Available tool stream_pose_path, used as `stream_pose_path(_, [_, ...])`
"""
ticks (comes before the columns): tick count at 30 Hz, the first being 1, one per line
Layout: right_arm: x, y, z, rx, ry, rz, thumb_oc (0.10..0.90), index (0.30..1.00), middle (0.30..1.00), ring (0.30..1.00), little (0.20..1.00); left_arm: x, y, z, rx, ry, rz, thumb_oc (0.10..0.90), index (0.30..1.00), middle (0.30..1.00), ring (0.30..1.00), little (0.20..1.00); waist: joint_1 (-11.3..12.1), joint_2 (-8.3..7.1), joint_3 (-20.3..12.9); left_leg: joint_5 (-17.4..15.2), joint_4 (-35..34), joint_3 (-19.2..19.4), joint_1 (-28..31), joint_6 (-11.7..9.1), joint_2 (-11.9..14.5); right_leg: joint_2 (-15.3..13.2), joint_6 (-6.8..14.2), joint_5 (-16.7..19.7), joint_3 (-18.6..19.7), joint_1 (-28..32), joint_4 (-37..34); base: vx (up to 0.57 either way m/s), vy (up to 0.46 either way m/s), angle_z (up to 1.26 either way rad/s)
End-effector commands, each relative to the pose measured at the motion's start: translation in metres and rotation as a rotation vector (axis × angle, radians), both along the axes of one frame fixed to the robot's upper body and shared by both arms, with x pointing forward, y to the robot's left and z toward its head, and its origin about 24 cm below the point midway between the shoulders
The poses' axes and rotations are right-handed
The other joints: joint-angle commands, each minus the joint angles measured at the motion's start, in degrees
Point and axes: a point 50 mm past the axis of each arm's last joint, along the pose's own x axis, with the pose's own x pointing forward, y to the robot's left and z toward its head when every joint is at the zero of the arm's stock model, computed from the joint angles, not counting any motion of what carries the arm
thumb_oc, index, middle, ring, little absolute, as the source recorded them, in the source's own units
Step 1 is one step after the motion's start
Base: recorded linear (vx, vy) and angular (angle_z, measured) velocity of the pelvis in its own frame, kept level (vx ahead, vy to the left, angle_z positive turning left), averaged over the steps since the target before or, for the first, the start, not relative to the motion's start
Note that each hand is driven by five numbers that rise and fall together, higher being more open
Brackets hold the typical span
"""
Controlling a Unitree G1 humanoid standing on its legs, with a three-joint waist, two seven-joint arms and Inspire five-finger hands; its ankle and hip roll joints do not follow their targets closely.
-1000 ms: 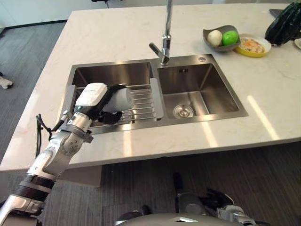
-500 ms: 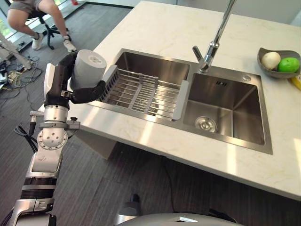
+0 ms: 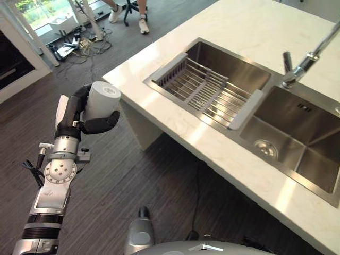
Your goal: Place the dishes in the dishwasher.
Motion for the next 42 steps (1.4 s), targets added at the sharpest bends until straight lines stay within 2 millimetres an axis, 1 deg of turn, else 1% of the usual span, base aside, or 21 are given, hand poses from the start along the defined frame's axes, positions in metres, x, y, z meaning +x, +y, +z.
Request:
stream_pose_path(1, [0.014,-0.001,0.001,-0.026,-0.036,-0.02,0.8,0.9,0.9,0.9,0.9,-0.003,-0.015,0.076,0.061,-0.37,-0.107,0.4,0.3,0.3,0.3,0.3,-2.12,4.07,-5.24,4.58,-10.14,-0.64,6.27,-2.76,5.48,-2.41,4.12,2.63,8.96,-3.82,0.39,0.0,0.298,1.09])
stream_pose_path(2, [0.019,0.007,0.0,-0.007,-0.057,-0.016,0.8,0.9,0.9,0.9,0.9,-0.004,-0.014,0.072,0.057,-0.353,-0.1,0.4,0.3,0.3,0.3,0.3,-2.3,4.35,-6.1,4.58,-12.07,1.31,6.98,-3.24,5.81,-2.78,4.22,3.04,7.13,-3.46,0.2,0.05,0.313,1.27])
stream_pose_path(4, [0.029,0.017,0.001,0.013,-0.125,0.009,0.8,0.9,0.9,0.9,0.9,-0.008,-0.004,0.062,0.022,-0.318,-0.06,0.4,0.3,0.3,0.3,0.3,-2.38,4.39,-7.2,4.69,-15.14,1.62,7.56,-3.54,4.69,-3.38,4.86,3.68,5.29,-2.94,0.16,0.11,0.351,1.88])
stream_pose_path(6, [0.039,0.025,0.002,0.016,-0.151,0.06,0.8,0.9,0.9,0.9,0.9,-0.012,-0.002,0.053,-0.011,-0.294,-0.037,0.4,0.3,0.3,0.3,0.3,-1.63,3.66,-7.18,2.94,-14.53,-0.84,6.18,-2.55,2.14,-5.35,5.94,5.01,4.47,-2.5,0.72,0.14,0.403,2.05])
stream_pose_path(9, [0.043,0.023,0.001,0.005,-0.126,0.081,0.8,0.9,0.9,0.9,0.9,-0.011,-0.013,0.046,0.003,-0.265,-0.076,0.4,0.3,0.3,0.3,0.3,0.42,2.39,-6.28,-1.82,-10.51,-4.2,3.5,0.77,-2.59,-11.48,8.2,9.19,2.95,-1.72,4.84,0.16,0.477,0.99])
stream_pose_path(10, [0.047,0.023,0.002,-0.001,-0.134,0.096,0.8,0.9,0.9,0.9,0.9,-0.01,-0.019,0.046,0.018,-0.267,-0.1,0.4,0.3,0.3,0.3,0.3,0.67,2.17,-5.94,-3.57,-9.53,-5.25,3.21,2.4,-4.73,-13.93,8.46,10.77,3.17,-2.17,8.37,0.27,0.642,0.9])
stream_pose_path(11, [0.057,0.022,0.004,0.001,-0.162,0.1,0.8,0.9,0.9,0.9,0.9,-0.008,-0.029,0.045,0.053,-0.248,-0.149,0.4,0.3,0.3,0.3,0.3,0.68,1.82,-5.18,-6.06,-9.57,-8.47,4.08,5.26,-9.6,-18.61,9.51,17.04,6.52,-3.92,16.28,0.21,0.524,1.22])
stream_pose_path(12, [0.057,0.022,0.004,0.001,-0.163,0.098,0.8,0.9,0.9,0.9,0.9,-0.008,-0.029,0.045,0.053,-0.249,-0.15,0.4,0.3,0.3,0.3,0.3,0.64,1.48,-5.13,-6.19,-9.73,-8.48,4.12,5.77,-10.39,-19.53,10.18,17.26,6.83,-4.24,16.96,0.21,0.432,1.5])
stream_pose_path(13, [0.059,0.023,0.004,0.005,-0.173,0.094,0.8,0.9,0.9,0.9,0.9,-0.005,-0.035,0.043,0.049,-0.244,-0.173,0.4,0.3,0.3,0.3,0.3,-0.13,1.61,-4.64,-6.4,-10.74,-10.94,4.86,6.36,-11.83,-19.57,10.14,20.24,10.78,-5.36,19.53,0.16,0.219,1.4])
stream_pose_path(14, [0.061,0.028,0.004,0.026,-0.19,0.084,0.8,0.9,0.9,0.9,0.9,0.005,-0.051,0.039,0.044,-0.225,-0.237,0.4,0.3,0.3,0.3,0.3,-2.48,2.62,-3.86,-4.63,-12.43,-15.22,5.48,7.77,-13.34,-14.48,7.58,17.73,22.15,-10.52,23.83,0.3,0.225,1.19])
stream_pose_path(15, [0.063,0.028,0.005,0.032,-0.205,0.073,0.8,0.9,0.9,0.9,0.9,0.008,-0.06,0.039,0.035,-0.226,-0.276,0.4,0.3,0.3,0.3,0.3,-3.92,3.43,-3.78,-3.77,-13.89,-17.93,6.13,7.53,-13.63,-9.7,6.73,13.42,28.67,-13.52,23.0,0.23,0.136,1.99])
stream_pose_path(16, [0.063,0.028,0.005,0.031,-0.206,0.072,0.8,0.9,0.9,0.9,0.9,0.008,-0.06,0.039,0.034,-0.227,-0.277,0.4,0.3,0.3,0.3,0.3,-3.79,3.57,-3.89,-3.54,-14.13,-17.86,6.03,7.42,-13.44,-9.51,6.55,13.41,28.74,-13.87,23.17,0.29,0.007,2.74])
stream_pose_path(17, [0.066,0.025,0.006,0.022,-0.217,0.05,0.8,0.9,0.9,0.9,0.9,0.012,-0.073,0.043,0.027,-0.242,-0.343,0.4,0.3,0.3,0.3,0.3,-4.31,4.14,-2.88,-3.4,-14.94,-21.47,6.69,7.09,-14.33,-6.92,6.98,10.42,33.88,-16.28,17.32,0.17,-0.033,2.73])
stream_pose_path(19, [0.067,0.024,0.006,0.022,-0.216,0.051,0.8,0.9,0.9,0.9,0.9,0.015,-0.077,0.046,0.044,-0.253,-0.357,0.4,0.3,0.3,0.3,0.3,-4.88,4.43,-1.95,-3.42,-15.79,-22.88,7.78,6.8,-14.31,-6.39,7.2,10.99,33.98,-17.41,13.28,0.19,-0.065,1.04])
stream_pose_path(20, [0.06,0.02,0.006,0.012,-0.19,0.069,0.8,0.9,0.9,0.9,0.9,0.022,-0.08,0.039,0.078,-0.22,-0.33,0.4,0.3,0.3,0.3,0.3,-5.73,4.19,-1.62,-4.03,-16.25,-23.73,8.52,6.58,-14.31,-5.04,7.59,9.4,34.09,-17.53,10.25,0.18,-0.103,0.62])
stream_pose_path(21, [0.061,0.016,0.007,-0.006,-0.196,0.042,0.8,0.9,0.9,0.9,0.9,0.022,-0.088,0.045,0.093,-0.242,-0.369,0.4,0.3,0.3,0.3,0.3,-5.96,3.55,-1.58,-3.92,-16.04,-24.9,8.55,6.25,-14.84,-5.23,8.51,10.03,33.94,-16.77,9.0,0.13,-0.136,0.9])
stream_pose_path(22, [0.061,0.017,0.006,-0.003,-0.189,0.052,0.8,0.9,0.9,0.9,0.9,0.021,-0.092,0.048,0.101,-0.256,-0.391,0.4,0.3,0.3,0.3,0.3,-5.42,3.15,-1.09,-3.74,-15.82,-25.35,8.73,5.96,-14.76,-6.15,9.02,11.64,32.38,-16.52,10.17,0.05,-0.15,1.11])
stream_pose_path(26, [0.055,0.015,0.004,-0.021,-0.152,0.048,0.8,0.9,0.9,0.9,0.9,0.022,-0.097,0.046,0.079,-0.256,-0.425,0.4,0.3,0.3,0.3,0.3,-4.6,2.35,-2.3,-3.23,-16.61,-26.95,8.86,5.5,-14.32,-6.02,9.29,11.61,30.44,-14.36,8.24,0.07,-0.162,1.0])
stream_pose_path(30, [0.047,0.007,0.003,-0.062,-0.098,0.029,0.8,0.9,0.9,0.9,0.9,0.018,-0.096,0.037,0.061,-0.217,-0.432,0.4,0.3,0.3,0.3,0.3,-3.59,2.47,-4.93,-3.04,-17.49,-27.51,9.77,4.28,-13.22,-4.23,8.51,9.31,28.76,-9.6,2.58,0.1,-0.148,0.43])
stream_pose_path(37, [0.044,-0.003,0.004,-0.103,-0.06,0.044,0.8,0.9,0.9,0.9,0.9,0.014,-0.092,0.033,0.095,-0.206,-0.41,0.4,0.3,0.3,0.3,0.3,-2.94,3.2,-6.5,-2.8,-18.53,-26.36,12.18,3.41,-11.88,-2.79,7.63,8.51,28.01,-6.22,-0.98,0.04,-0.072,-0.25])
stream_pose_path(42, [0.046,0.001,0.004,-0.104,-0.071,0.084,0.8,0.9,0.9,0.9,0.9,0.014,-0.094,0.028,0.108,-0.201,-0.388,0.4,0.3,0.3,0.3,0.3,-2.93,3.49,-7.04,-2.49,-19.17,-26.11,13.24,3.06,-11.04,-1.99,6.91,7.8,28.22,-5.5,-0.93,0.05,-0.056,-0.17])
